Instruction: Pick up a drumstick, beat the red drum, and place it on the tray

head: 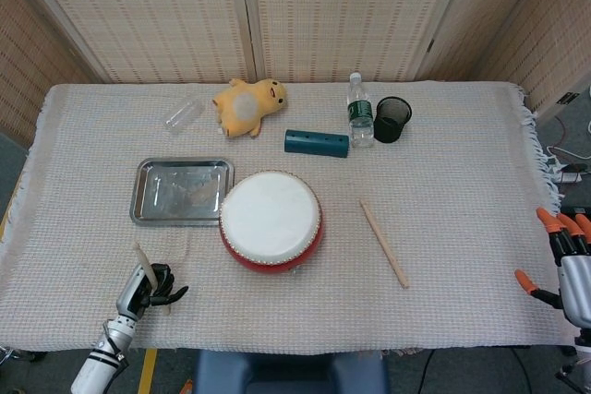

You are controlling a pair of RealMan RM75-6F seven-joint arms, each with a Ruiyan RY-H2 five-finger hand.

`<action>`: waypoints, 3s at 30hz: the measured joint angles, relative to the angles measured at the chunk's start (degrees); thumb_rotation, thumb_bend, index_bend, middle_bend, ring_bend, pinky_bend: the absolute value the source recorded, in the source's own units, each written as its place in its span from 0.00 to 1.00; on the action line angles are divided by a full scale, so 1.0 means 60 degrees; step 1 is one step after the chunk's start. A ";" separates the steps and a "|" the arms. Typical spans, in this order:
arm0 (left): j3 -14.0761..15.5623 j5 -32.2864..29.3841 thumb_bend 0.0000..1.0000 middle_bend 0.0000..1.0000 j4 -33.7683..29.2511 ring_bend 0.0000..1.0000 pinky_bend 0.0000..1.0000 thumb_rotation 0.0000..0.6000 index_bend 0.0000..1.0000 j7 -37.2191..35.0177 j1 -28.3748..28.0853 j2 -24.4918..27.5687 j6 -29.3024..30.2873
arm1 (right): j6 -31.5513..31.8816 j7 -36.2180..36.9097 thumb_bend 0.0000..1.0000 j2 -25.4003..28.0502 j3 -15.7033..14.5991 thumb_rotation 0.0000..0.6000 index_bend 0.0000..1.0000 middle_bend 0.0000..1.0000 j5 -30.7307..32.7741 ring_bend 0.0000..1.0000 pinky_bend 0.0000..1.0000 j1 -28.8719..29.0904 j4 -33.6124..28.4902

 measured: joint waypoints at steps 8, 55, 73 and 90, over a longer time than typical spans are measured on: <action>0.0659 0.1212 0.23 0.99 0.0642 0.89 0.82 1.00 0.91 0.0181 0.0247 -0.0106 0.0672 | -0.0016 -0.0124 0.19 0.0000 -0.0006 1.00 0.00 0.14 -0.0049 0.01 0.06 0.0031 -0.0109; 0.0589 0.1831 0.88 1.00 0.2039 1.00 1.00 1.00 1.00 0.1537 -0.0128 -0.0314 0.1201 | 0.0209 -0.0315 0.19 0.0053 0.0010 1.00 0.00 0.14 -0.0186 0.01 0.06 -0.0024 -0.0335; -0.1011 0.0683 0.89 1.00 -0.0097 1.00 1.00 1.00 1.00 0.7014 -0.1524 0.1204 0.0132 | 0.0443 -0.0270 0.19 0.0135 0.0288 1.00 0.00 0.14 -0.0304 0.01 0.06 0.0105 -0.0199; -0.2499 -0.2027 0.88 1.00 -0.1383 1.00 1.00 1.00 1.00 1.7311 -0.3650 0.0681 -0.1121 | 0.0626 0.0276 0.19 0.0204 0.0393 1.00 0.00 0.14 -0.0408 0.01 0.06 0.0171 0.0060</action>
